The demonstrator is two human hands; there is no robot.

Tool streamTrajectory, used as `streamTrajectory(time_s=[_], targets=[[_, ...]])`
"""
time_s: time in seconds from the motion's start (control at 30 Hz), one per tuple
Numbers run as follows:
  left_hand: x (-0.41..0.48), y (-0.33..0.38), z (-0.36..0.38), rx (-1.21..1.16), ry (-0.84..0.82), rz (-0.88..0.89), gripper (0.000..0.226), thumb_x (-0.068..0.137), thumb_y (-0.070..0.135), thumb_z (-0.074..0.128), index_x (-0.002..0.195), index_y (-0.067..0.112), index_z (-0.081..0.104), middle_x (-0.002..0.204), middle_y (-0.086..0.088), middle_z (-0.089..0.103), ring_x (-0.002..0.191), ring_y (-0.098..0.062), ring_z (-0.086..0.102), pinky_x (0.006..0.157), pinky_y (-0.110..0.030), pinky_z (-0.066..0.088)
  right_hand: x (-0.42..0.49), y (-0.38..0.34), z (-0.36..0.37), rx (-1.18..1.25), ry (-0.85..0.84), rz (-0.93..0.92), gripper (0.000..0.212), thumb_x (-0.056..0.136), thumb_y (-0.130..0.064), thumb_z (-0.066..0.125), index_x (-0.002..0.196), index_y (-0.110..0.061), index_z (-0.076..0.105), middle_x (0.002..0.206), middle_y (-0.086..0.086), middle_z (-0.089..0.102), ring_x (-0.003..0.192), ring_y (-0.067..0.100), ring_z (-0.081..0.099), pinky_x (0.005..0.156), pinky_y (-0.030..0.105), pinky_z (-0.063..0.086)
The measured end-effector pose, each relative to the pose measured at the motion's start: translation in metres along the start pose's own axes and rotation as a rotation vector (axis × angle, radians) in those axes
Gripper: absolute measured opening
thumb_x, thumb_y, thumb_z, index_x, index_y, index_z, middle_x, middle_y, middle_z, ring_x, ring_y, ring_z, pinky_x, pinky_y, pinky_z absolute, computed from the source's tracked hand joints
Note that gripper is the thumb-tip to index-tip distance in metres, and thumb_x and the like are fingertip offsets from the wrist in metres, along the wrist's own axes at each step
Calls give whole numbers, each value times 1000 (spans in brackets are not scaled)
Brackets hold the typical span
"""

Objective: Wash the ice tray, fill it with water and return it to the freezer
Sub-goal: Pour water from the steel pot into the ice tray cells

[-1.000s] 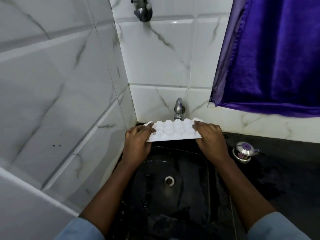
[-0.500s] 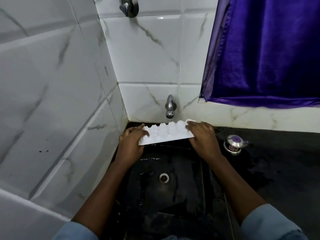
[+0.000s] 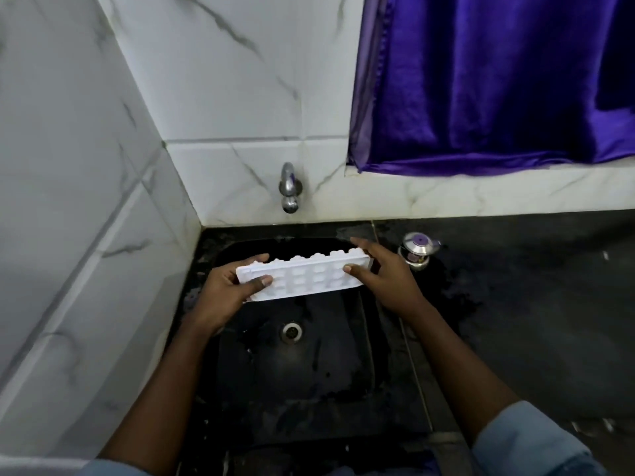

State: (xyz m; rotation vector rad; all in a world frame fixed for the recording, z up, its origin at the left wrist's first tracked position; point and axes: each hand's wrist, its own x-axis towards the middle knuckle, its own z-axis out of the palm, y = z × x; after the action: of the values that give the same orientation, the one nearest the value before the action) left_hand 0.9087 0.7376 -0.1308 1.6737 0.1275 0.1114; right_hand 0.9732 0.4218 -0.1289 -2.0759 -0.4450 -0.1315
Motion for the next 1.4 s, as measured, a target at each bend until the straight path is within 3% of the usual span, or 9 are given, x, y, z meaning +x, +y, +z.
streamTrajectory(time_s=[0.17, 0.27, 0.4, 0.6, 0.73, 0.8, 1.0, 1.2, 1.4], targets=[[-4, -3, 43, -121, 12, -133, 21, 95, 20, 73, 111, 7, 78, 107, -12, 81, 100, -31, 78, 88, -44, 63, -1, 25, -37, 55, 306, 81, 15, 101, -20, 69, 112, -14, 77, 99, -10, 75, 94, -3, 69, 84, 17, 53], [-5, -2, 71, -184, -2, -205, 21, 102, 23, 66, 116, 10, 75, 111, -12, 80, 102, -32, 78, 80, -40, 65, 15, 67, -69, 211, 460, 230, 13, 100, -16, 65, 93, -14, 76, 84, -1, 77, 79, 17, 72, 76, 35, 57], [-1, -2, 106, -240, 74, -281, 34, 105, 38, 58, 123, 14, 72, 117, -10, 79, 107, -31, 77, 87, -46, 63, 35, 128, -104, 326, 573, 392, 21, 102, -18, 62, 83, -16, 71, 72, 5, 69, 64, 13, 62, 64, 34, 51], [5, -9, 140, -425, 166, -426, 63, 104, 61, 42, 144, 14, 59, 131, -10, 74, 116, -32, 74, 84, -47, 66, 65, 210, -128, 296, 441, 521, 26, 104, -24, 60, 84, -8, 66, 68, 7, 58, 56, 11, 51, 55, 28, 42], [3, -11, 155, -526, 156, -526, 69, 105, 67, 32, 149, 19, 55, 138, -8, 70, 124, -33, 70, 106, -62, 52, 85, 253, -125, 212, 300, 527, 16, 99, -15, 64, 84, -15, 68, 73, -2, 63, 58, 2, 55, 62, 26, 43], [1, -13, 161, -561, 152, -532, 69, 105, 67, 33, 146, 18, 59, 143, -9, 68, 131, -34, 65, 108, -65, 50, 92, 269, -120, 172, 221, 551, 19, 98, -20, 64, 80, -19, 67, 72, 0, 65, 60, 8, 58, 62, 28, 43], [-11, -8, 182, -602, 193, -579, 71, 104, 68, 32, 115, 20, 83, 136, -11, 72, 120, -29, 72, 86, -45, 65, 97, 290, -110, 121, 92, 503, 55, 98, -50, 59, 84, 3, 60, 82, 29, 64, 64, 21, 58, 59, 42, 46], [-18, -9, 186, -676, 171, -600, 86, 99, 79, 23, 128, 18, 76, 143, -14, 66, 130, -33, 66, 99, -51, 60, 101, 304, -105, 201, 64, 438, 69, 96, -59, 60, 72, 6, 57, 66, 8, 53, 64, 13, 48, 63, 33, 38], [-20, -7, 188, -771, 240, -603, 82, 101, 76, 30, 123, 13, 79, 141, -16, 67, 125, -35, 69, 92, -54, 62, 102, 296, -109, 365, 8, 574, 54, 99, -50, 65, 58, -18, 53, 51, -2, 42, 45, 11, 33, 46, 24, 25]])
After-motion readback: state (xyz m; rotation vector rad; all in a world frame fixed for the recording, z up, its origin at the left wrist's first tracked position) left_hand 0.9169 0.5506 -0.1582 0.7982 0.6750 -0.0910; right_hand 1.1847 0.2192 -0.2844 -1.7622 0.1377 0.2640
